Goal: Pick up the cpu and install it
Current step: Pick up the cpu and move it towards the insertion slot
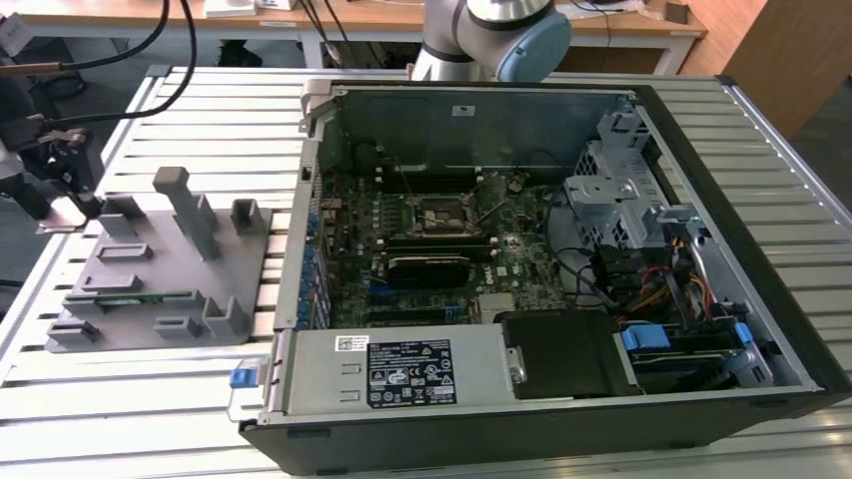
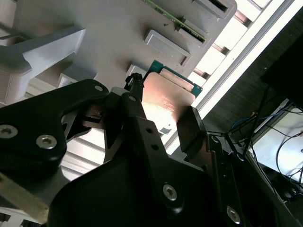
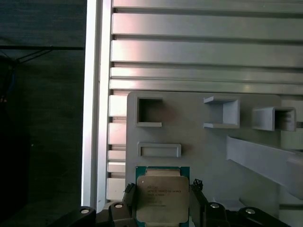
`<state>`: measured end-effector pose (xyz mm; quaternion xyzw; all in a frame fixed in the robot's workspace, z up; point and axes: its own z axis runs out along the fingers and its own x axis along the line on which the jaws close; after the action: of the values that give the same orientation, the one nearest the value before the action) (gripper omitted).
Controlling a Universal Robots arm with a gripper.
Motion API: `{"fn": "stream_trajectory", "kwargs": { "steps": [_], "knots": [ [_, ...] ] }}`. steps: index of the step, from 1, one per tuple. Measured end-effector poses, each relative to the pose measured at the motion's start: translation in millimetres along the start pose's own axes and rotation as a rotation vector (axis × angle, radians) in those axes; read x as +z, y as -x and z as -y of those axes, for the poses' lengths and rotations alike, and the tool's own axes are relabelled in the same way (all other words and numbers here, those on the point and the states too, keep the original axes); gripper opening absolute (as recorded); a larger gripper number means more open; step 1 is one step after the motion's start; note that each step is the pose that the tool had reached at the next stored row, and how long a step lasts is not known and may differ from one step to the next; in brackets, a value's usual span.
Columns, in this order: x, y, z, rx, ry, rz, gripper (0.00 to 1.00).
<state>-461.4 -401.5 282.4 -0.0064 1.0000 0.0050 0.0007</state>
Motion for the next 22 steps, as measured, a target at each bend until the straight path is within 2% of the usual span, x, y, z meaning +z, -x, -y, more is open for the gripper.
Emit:
{"fn": "stream_trajectory", "kwargs": {
  "steps": [22],
  "knots": [
    [-20.0, -0.1, -2.3, 0.000, -0.0001, 0.0005, 0.53]
  ]
}}
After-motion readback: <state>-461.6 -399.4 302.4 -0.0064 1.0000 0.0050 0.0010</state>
